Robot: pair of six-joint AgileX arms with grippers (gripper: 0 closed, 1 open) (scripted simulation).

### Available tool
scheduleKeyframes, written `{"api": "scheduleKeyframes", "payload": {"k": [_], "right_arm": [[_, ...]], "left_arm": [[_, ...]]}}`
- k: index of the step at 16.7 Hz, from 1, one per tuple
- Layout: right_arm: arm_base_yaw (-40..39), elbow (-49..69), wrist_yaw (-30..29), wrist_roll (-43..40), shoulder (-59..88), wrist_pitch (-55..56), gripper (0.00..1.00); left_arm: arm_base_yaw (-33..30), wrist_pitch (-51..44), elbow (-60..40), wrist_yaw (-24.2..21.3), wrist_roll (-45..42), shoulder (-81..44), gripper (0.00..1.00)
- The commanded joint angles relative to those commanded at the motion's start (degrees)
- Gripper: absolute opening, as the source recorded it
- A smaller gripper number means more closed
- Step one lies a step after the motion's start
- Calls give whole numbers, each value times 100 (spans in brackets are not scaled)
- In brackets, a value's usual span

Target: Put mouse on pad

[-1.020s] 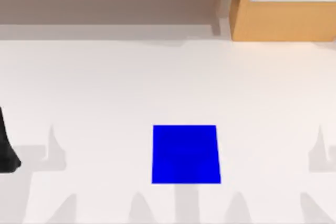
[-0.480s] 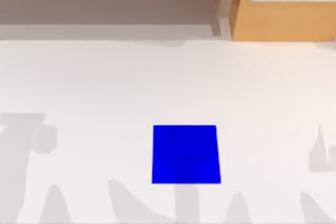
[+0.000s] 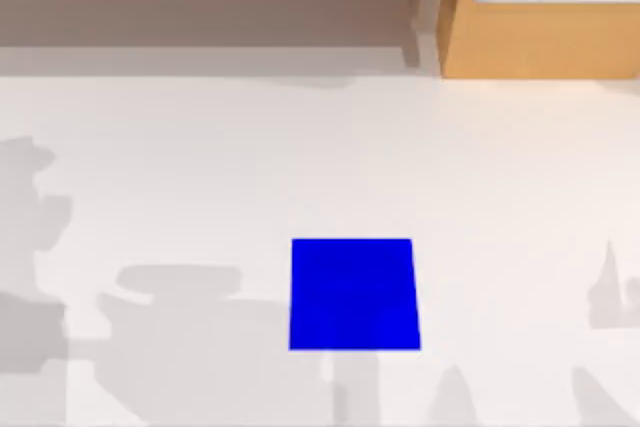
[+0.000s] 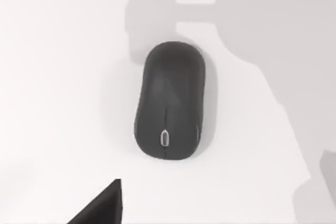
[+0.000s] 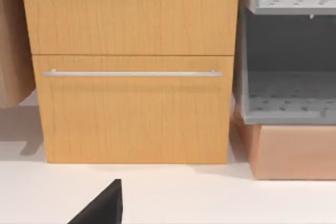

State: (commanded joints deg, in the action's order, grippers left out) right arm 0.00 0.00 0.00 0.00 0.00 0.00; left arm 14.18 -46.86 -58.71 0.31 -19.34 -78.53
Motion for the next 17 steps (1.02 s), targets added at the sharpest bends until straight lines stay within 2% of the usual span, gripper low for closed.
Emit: {"api": "scheduleKeyframes", "payload": {"k": [4, 8, 11, 17], "right_arm": [[0, 0, 0, 0, 0, 0, 100], [0, 0, 0, 0, 0, 0, 100], [0, 0, 0, 0, 0, 0, 100], [0, 0, 0, 0, 0, 0, 100]], "left_arm": [[317, -1020, -1383, 4, -445, -1688, 100], [513, -1655, -2346, -14, -752, -2826, 100], [566, -1830, -2634, -23, -844, -3128, 100], [545, -1725, -2549, -22, -834, -3158, 100]]}}
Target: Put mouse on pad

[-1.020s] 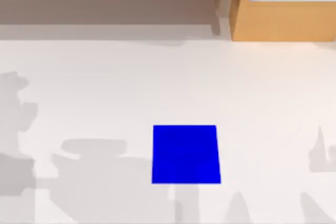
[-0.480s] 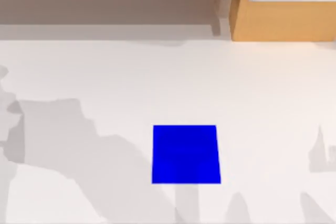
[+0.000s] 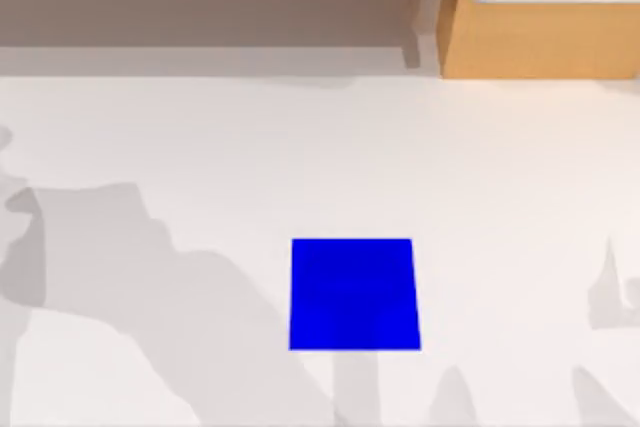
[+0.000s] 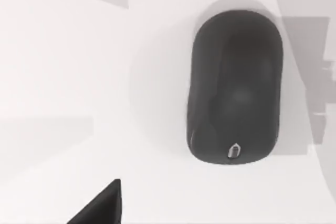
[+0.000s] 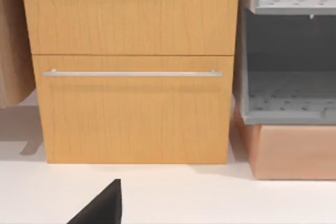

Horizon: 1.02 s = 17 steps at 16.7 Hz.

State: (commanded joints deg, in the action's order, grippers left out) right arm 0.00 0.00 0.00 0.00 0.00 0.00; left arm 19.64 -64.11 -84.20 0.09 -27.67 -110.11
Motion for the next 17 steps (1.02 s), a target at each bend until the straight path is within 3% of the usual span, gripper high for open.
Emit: {"api": "scheduleKeyframes", "payload": {"k": [8, 13, 17], "right_arm": [[0, 0, 0, 0, 0, 0, 100], [0, 0, 0, 0, 0, 0, 100], [0, 0, 0, 0, 0, 0, 100]], "left_arm": [[34, 1836, 1092, -6, -35, -704, 100], [38, 1977, 1199, -6, -38, -768, 100], [38, 1977, 1199, -6, -38, -768, 70]]}}
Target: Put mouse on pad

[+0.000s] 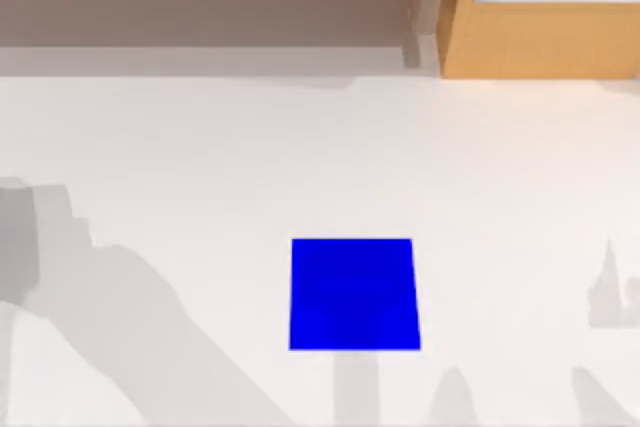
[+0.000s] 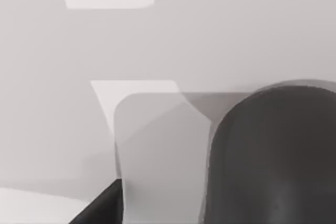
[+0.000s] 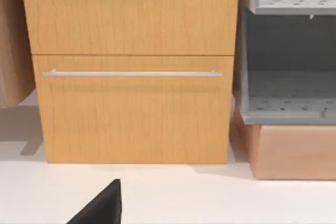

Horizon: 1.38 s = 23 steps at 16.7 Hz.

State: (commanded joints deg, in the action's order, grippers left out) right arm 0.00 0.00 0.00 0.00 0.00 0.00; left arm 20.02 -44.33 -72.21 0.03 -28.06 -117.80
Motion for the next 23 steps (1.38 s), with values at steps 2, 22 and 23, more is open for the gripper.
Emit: {"api": "scheduleKeyframes", "payload": {"k": [2, 22, 23], "right_arm": [[0, 0, 0, 0, 0, 0, 100], [0, 0, 0, 0, 0, 0, 100], [0, 0, 0, 0, 0, 0, 100]], "left_arm": [[0, 0, 0, 0, 0, 0, 55], [-8, -533, -404, -94, 48, 293, 0], [-10, -794, -565, -97, 48, 368, 0]]}}
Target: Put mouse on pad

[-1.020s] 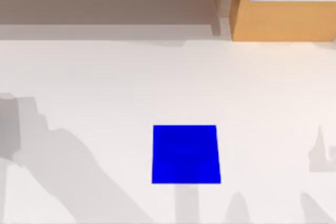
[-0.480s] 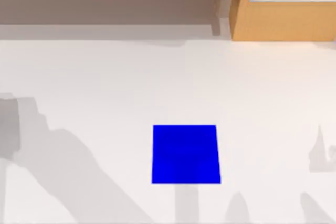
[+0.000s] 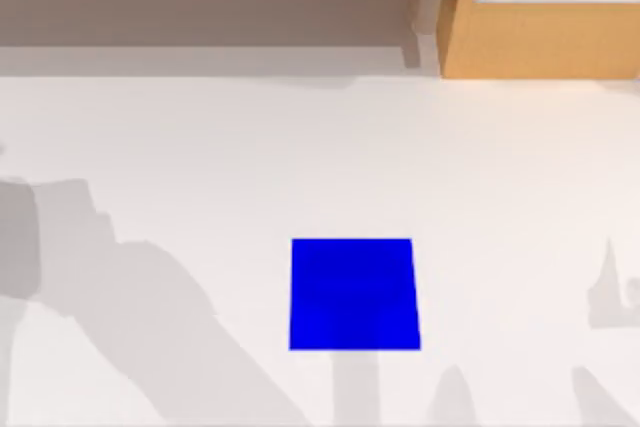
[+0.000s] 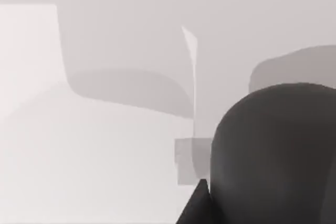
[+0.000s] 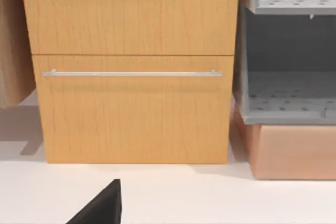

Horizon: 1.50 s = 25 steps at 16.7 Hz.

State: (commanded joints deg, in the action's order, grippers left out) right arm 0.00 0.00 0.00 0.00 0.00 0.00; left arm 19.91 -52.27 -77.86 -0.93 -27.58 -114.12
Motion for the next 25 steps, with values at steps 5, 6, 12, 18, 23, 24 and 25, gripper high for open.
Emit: {"api": "scheduleKeyframes", "payload": {"k": [5, 6, 12, 18, 23, 24, 25], "right_arm": [[0, 0, 0, 0, 0, 0, 100], [0, 0, 0, 0, 0, 0, 100], [0, 0, 0, 0, 0, 0, 100], [0, 0, 0, 0, 0, 0, 100], [0, 0, 0, 0, 0, 0, 100], [0, 0, 0, 0, 0, 0, 100], [0, 0, 0, 0, 0, 0, 100]], "left_arm": [[-20, -1284, -788, 12, 13, 430, 0], [-23, -1379, -864, 14, 19, 492, 0], [-57, -1399, -896, 16, -36, 478, 0], [-1010, -1555, -1279, -9, -1546, 67, 0], [-2344, -1738, -1623, -36, -3948, -401, 0], [-2652, -1768, -1683, -47, -4503, -486, 0], [-2967, -1794, -1745, -61, -5072, -570, 0]]}}
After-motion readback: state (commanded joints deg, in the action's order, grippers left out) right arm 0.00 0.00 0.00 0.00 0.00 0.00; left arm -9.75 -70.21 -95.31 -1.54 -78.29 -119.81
